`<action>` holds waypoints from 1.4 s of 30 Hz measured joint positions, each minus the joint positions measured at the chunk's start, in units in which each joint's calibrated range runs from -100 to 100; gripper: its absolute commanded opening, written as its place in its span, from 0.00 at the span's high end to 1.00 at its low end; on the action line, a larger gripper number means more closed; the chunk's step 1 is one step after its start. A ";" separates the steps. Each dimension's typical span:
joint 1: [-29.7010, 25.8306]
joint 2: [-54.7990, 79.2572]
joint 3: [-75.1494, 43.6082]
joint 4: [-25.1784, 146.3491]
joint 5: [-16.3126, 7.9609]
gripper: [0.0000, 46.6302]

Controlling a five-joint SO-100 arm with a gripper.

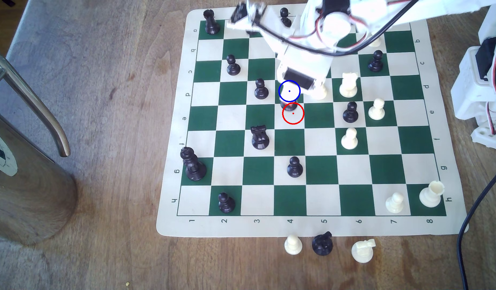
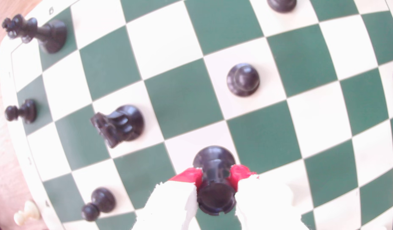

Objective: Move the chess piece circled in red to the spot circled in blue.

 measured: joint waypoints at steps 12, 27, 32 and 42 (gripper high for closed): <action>5.24 -2.35 -4.07 4.78 1.90 0.99; 5.38 6.37 -5.51 1.59 2.25 0.99; 5.53 8.88 -6.24 0.72 2.25 0.99; 5.53 12.07 -6.60 -0.72 2.25 0.99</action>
